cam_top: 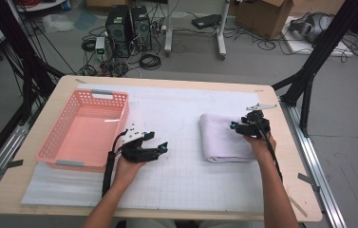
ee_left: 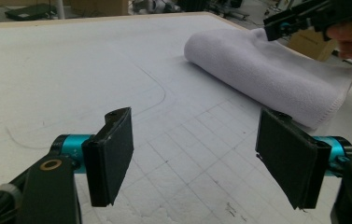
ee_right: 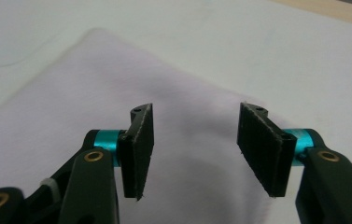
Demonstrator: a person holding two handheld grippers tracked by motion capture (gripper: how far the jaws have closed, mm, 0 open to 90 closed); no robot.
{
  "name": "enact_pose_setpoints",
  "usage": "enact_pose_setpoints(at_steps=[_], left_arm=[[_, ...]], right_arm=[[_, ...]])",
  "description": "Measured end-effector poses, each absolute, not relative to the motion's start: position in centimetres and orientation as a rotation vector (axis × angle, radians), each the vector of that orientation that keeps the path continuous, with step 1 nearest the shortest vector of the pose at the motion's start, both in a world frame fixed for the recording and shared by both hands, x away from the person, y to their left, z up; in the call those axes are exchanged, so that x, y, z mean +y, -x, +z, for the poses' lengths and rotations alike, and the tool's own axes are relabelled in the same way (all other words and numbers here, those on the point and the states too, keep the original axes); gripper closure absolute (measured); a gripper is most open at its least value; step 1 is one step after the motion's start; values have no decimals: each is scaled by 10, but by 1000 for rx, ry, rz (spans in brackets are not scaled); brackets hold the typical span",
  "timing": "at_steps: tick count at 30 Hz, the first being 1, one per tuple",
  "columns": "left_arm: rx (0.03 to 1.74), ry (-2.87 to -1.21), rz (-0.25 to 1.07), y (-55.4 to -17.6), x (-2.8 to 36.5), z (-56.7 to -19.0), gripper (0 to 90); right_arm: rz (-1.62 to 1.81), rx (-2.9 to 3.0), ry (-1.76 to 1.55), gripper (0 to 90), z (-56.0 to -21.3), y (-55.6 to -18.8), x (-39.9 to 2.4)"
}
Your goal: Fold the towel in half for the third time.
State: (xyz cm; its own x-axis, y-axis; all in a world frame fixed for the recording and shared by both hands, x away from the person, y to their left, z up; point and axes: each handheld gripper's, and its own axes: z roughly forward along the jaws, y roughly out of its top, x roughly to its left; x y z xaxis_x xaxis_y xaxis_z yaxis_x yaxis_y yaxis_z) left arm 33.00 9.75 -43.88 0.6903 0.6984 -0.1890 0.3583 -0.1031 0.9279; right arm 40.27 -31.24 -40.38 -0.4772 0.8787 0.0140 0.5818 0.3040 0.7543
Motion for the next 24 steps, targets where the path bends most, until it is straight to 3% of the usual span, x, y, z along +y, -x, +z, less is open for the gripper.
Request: enact_pose_setpoints(at_steps=[12,18,24], left_arm=[[876,-1711,371,-331,102,-437,260],[868,-1717,371,-330,103,-436,249],[843,-1718,389,-329,103,-435,249]], right_arm=[[1004,2372,-1099,454,-426,-337,-272],[1130,2278,-1154,437,-422,-318,-292],[1084,2109,-1228,381,-408,-289,-342]])
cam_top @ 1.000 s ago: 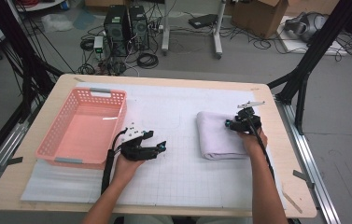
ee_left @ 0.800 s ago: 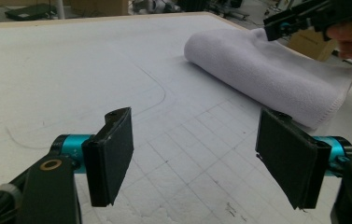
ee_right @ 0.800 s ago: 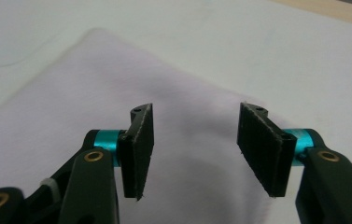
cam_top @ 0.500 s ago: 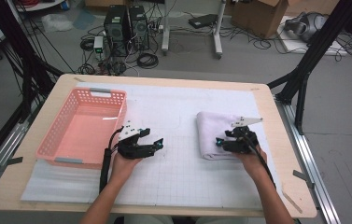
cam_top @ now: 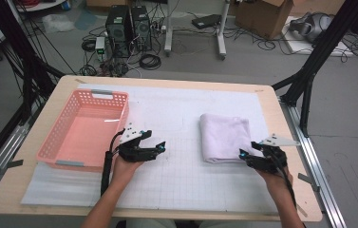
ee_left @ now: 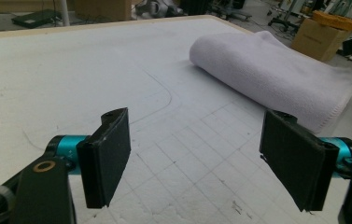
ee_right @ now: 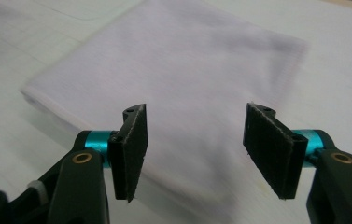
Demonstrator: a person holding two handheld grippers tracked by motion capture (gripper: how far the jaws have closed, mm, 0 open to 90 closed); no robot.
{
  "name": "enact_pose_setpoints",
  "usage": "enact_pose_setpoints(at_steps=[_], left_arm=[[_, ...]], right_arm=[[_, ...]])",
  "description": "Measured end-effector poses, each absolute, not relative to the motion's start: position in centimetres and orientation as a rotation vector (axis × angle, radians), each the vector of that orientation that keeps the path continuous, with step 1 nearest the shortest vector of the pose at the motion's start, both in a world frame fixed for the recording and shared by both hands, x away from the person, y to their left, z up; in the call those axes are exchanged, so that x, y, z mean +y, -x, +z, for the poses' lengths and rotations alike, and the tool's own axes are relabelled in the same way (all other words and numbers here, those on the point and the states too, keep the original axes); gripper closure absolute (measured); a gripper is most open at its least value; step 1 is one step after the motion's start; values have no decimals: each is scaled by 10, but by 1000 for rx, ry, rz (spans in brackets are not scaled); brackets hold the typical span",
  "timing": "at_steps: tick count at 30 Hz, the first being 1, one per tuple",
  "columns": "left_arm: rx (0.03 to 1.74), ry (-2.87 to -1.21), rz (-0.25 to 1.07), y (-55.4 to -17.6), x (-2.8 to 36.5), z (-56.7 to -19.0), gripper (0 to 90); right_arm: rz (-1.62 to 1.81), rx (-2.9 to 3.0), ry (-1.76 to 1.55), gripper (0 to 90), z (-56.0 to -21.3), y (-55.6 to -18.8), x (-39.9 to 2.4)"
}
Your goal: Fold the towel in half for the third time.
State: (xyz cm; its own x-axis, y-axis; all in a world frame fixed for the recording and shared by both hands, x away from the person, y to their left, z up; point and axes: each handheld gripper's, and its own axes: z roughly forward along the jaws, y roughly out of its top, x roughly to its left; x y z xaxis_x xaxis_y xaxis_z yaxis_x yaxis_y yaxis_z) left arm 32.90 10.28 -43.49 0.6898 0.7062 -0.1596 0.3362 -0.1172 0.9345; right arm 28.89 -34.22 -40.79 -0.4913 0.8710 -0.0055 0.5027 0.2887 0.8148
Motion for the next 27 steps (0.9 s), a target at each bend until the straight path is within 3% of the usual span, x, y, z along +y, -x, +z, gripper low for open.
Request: enact_pose_setpoints(at_steps=[6,12,27], left_arm=[[839,-1724,406,-328,102,-434,252],[776,-1715,462,-326,99,-431,244],[807,-1694,379,-325,98,-431,191]], right_arm=[[1053,2032,-1268,319,-412,-266,-370],[1097,1994,-1230,198,-412,-260,-373],[1238,1916,-1157,176,-412,-254,-381]])
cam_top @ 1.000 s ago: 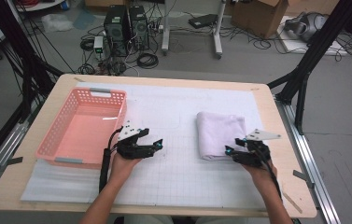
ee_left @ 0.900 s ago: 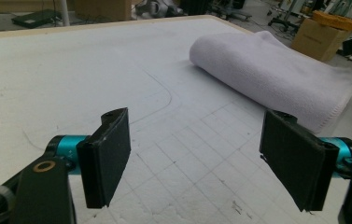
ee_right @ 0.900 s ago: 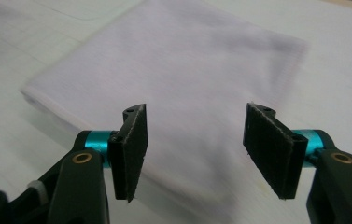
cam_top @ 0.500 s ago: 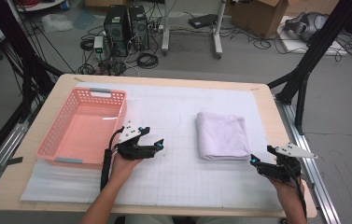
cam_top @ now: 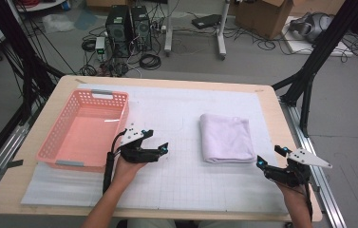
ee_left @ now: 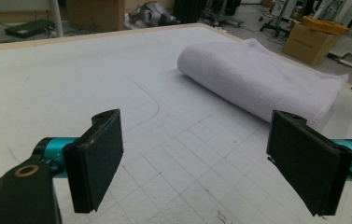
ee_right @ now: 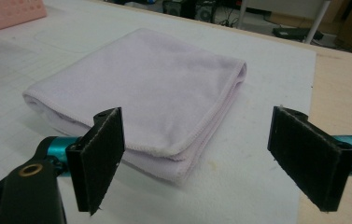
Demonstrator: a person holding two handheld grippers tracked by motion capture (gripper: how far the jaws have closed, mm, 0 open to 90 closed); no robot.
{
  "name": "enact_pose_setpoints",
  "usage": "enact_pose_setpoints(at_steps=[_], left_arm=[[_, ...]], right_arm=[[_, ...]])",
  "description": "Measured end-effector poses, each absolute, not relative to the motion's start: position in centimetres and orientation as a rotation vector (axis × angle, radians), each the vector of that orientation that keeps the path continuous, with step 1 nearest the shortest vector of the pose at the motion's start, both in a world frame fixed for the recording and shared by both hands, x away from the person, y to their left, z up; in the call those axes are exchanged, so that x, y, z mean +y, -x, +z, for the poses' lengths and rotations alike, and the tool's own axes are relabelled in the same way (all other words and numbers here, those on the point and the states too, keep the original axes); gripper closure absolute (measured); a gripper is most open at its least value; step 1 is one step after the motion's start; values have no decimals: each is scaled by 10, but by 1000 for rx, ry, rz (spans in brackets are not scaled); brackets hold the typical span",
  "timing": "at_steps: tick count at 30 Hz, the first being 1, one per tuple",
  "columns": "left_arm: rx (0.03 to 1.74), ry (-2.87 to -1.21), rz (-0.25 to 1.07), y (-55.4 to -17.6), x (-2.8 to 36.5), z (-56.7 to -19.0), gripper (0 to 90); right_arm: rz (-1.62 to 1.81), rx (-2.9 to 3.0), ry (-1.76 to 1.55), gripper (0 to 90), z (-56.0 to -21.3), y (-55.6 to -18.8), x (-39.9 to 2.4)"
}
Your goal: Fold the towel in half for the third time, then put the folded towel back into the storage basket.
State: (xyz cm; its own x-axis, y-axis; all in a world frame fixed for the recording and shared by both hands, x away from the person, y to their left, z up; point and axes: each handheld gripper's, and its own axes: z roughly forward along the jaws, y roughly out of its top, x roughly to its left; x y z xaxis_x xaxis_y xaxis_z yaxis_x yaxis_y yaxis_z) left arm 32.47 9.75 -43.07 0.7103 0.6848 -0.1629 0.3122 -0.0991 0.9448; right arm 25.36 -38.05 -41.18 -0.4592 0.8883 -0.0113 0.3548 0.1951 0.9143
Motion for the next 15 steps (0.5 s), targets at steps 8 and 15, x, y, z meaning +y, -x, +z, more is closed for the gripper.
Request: enact_pose_setpoints(at_steps=[8,15], left_arm=[[828,-1698,361,-328,95,-434,195],[828,-1696,334,-330,93,-433,194]], right_arm=[[1218,1911,-1173,176,-413,-252,-387],[1206,1923,-1176,176,-414,-252,-387]])
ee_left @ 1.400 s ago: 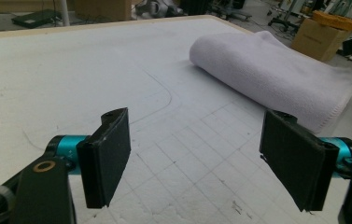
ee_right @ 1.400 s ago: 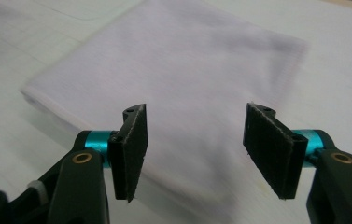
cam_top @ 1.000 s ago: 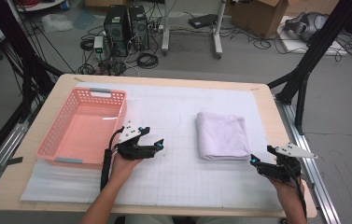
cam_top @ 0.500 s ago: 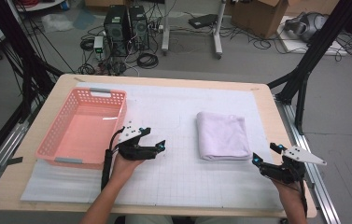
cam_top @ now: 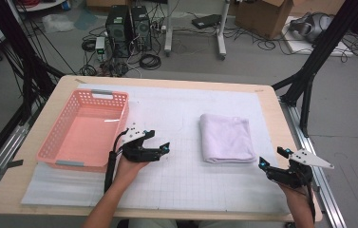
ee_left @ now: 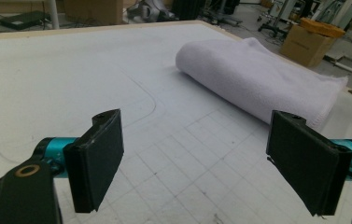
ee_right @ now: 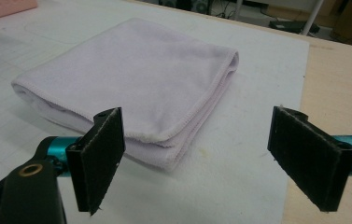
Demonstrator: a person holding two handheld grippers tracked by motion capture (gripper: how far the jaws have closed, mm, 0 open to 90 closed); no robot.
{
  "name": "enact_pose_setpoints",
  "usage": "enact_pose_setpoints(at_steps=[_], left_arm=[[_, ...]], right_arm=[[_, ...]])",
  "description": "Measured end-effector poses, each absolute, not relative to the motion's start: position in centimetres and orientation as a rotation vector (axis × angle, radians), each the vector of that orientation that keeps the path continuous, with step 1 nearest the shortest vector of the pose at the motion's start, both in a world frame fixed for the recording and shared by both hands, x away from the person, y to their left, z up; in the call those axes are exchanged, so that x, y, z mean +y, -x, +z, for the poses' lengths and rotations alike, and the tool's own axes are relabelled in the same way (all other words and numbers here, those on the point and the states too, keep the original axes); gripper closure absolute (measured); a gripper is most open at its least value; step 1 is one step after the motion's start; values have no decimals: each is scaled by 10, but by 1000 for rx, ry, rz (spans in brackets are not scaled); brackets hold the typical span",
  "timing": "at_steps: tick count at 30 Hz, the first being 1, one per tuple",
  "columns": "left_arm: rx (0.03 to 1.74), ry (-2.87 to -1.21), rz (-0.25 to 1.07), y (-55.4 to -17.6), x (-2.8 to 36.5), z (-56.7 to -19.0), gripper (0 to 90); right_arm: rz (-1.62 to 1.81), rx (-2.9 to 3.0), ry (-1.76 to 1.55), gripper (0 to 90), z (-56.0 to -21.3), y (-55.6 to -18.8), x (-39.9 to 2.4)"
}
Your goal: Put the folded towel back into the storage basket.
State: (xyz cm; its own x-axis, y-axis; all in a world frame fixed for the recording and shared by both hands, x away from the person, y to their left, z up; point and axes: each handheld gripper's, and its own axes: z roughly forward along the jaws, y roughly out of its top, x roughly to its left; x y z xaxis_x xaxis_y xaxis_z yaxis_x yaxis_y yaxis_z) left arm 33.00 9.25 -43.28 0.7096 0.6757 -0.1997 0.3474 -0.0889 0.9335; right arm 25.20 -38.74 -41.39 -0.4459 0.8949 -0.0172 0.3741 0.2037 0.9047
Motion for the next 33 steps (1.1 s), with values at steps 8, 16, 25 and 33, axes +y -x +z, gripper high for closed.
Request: enact_pose_setpoints(at_steps=[8,16,25,33], left_arm=[[841,-1716,306,-338,81,-434,200],[876,-1758,270,-350,67,-438,202],[884,-1802,213,-374,37,-430,202],[883,-1810,147,-387,10,-425,197]], right_arm=[[1198,1947,-1178,176,-415,-253,-387],[1188,1971,-1171,177,-416,-255,-384],[1201,1973,-1179,176,-416,-257,-384],[1204,1983,-1175,176,-417,-260,-384]])
